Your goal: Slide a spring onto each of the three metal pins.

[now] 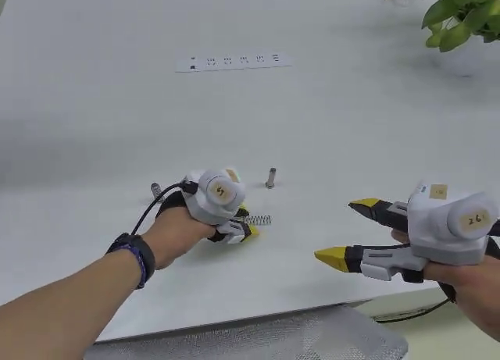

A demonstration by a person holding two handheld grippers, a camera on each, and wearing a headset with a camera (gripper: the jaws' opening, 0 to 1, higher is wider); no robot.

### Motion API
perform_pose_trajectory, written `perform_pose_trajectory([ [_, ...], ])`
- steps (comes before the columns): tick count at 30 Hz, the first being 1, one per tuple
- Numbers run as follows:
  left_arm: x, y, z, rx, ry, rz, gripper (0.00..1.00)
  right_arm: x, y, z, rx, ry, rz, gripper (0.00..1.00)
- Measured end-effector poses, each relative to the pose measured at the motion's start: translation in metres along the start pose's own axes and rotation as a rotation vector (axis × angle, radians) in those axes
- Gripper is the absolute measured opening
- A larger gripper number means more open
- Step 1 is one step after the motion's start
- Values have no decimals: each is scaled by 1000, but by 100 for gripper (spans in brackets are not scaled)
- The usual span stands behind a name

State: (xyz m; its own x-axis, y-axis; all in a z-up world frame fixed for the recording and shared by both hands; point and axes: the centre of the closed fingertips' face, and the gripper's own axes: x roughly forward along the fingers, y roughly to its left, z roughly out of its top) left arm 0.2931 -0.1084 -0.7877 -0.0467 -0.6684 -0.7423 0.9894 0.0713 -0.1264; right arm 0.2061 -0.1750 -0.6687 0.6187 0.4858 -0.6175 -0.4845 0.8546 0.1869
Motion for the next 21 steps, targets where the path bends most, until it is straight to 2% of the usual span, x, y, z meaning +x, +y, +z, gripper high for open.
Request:
perform_pose_trajectory([
  [8,1,3,2,12,-2,17,3,0,-1,0,0,2,0,66],
  [21,-6,-1,-3,6,9,6,3,1,-2,3,2,-9,4,66],
])
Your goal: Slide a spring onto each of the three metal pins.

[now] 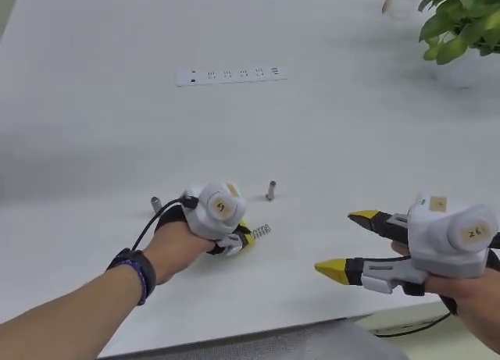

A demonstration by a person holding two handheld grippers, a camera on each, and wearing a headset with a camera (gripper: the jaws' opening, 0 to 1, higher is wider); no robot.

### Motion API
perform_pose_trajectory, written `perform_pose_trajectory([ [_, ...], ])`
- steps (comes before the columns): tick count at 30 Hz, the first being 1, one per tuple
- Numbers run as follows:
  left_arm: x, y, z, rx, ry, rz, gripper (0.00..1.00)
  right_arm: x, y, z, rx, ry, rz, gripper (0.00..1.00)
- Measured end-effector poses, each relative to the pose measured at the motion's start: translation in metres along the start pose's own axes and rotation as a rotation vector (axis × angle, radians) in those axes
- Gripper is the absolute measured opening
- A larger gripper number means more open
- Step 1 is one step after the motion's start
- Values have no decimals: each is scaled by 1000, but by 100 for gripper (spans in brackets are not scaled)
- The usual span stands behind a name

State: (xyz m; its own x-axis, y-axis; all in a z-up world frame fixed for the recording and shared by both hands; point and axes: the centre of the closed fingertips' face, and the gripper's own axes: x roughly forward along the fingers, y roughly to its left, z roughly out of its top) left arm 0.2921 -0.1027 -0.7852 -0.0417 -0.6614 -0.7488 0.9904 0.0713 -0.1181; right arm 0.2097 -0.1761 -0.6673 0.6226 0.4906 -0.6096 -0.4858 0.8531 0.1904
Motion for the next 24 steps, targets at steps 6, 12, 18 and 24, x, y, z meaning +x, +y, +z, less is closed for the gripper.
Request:
perform_pose_trajectory([
  [6,-6,-1,0,0,-5,-1,2,1,1,0,1,-2,7,66],
  [12,-14,-1,-1,5,-11,0,2,3,3,2,2,-6,15,65],
  [18,-28,1,-1,18,-22,10,2,6,4,3,1,-10,25,64],
  [24,-43,3,-2,32,-30,22,2,8,6,5,-4,-11,36,64],
])
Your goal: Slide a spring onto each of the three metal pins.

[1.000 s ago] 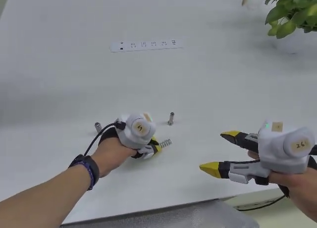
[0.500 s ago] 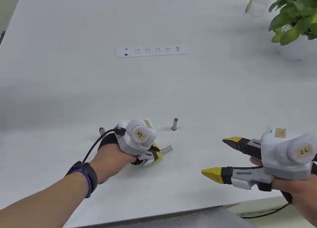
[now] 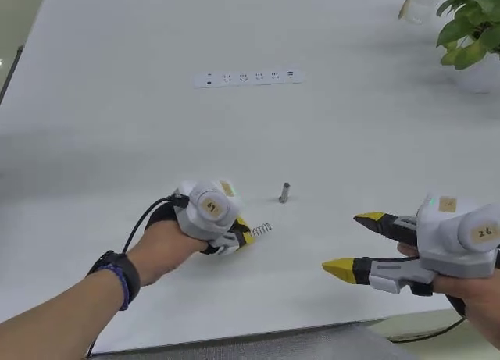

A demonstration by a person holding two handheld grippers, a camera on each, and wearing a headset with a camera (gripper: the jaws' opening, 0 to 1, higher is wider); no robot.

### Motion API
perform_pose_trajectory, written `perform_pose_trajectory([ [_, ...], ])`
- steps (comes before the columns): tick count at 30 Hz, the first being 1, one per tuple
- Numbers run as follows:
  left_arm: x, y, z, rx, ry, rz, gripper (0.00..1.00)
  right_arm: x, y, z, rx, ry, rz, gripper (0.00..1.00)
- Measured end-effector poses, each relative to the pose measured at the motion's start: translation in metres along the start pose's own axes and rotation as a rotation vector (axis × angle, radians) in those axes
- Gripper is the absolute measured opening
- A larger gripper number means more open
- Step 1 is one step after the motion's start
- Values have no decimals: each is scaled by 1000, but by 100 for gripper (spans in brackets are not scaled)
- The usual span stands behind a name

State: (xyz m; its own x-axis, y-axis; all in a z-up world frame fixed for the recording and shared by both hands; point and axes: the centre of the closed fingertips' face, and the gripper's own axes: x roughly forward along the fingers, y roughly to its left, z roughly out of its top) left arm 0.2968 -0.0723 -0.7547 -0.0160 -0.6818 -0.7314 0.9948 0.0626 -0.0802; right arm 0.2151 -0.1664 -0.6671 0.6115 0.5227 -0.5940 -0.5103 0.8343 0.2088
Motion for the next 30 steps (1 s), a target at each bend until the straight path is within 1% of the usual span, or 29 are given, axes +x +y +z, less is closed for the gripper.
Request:
perform_pose_trajectory([
  [11,-33,2,-2,25,-24,30,2,6,3,6,-15,-6,24,62],
  [15,-46,1,-3,30,-34,42,2,9,5,9,-20,-10,36,61],
  [20,-58,-2,-4,37,-43,52,2,14,11,11,-27,-11,58,60],
  [23,-67,-6,-5,43,-48,55,2,18,16,14,-34,-12,75,59],
  [26,-74,-9,-4,49,-53,59,2,21,22,16,-41,-13,92,58],
  [30,-81,-12,-2,58,-63,66,2,25,26,21,-52,-14,114,57],
])
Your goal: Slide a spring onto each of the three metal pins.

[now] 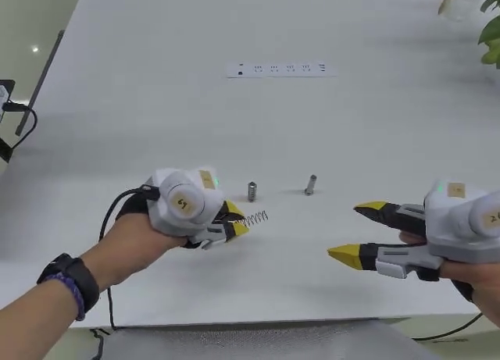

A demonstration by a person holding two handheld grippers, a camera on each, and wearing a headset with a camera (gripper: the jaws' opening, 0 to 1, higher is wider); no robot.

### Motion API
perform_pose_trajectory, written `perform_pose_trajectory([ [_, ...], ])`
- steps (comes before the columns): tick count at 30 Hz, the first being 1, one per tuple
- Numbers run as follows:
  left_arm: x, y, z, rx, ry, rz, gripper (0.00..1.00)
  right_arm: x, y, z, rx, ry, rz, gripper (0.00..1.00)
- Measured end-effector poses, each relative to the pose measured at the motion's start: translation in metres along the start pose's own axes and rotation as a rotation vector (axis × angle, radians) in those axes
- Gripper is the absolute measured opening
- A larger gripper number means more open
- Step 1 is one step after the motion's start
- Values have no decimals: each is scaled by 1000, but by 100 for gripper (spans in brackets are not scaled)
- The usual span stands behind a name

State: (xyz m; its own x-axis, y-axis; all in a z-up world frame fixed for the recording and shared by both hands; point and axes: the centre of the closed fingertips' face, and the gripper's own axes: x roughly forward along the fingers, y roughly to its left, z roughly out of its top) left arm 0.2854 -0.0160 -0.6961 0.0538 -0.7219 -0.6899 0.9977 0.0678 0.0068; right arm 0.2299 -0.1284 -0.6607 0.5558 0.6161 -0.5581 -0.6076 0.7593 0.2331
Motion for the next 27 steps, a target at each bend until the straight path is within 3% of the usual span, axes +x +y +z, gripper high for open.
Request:
perform_pose_trajectory([
  [8,-5,-2,6,8,-16,3,2,6,6,6,-17,0,30,55],
  [27,-5,-26,41,98,-57,-52,2,29,21,20,-107,15,169,44],
])
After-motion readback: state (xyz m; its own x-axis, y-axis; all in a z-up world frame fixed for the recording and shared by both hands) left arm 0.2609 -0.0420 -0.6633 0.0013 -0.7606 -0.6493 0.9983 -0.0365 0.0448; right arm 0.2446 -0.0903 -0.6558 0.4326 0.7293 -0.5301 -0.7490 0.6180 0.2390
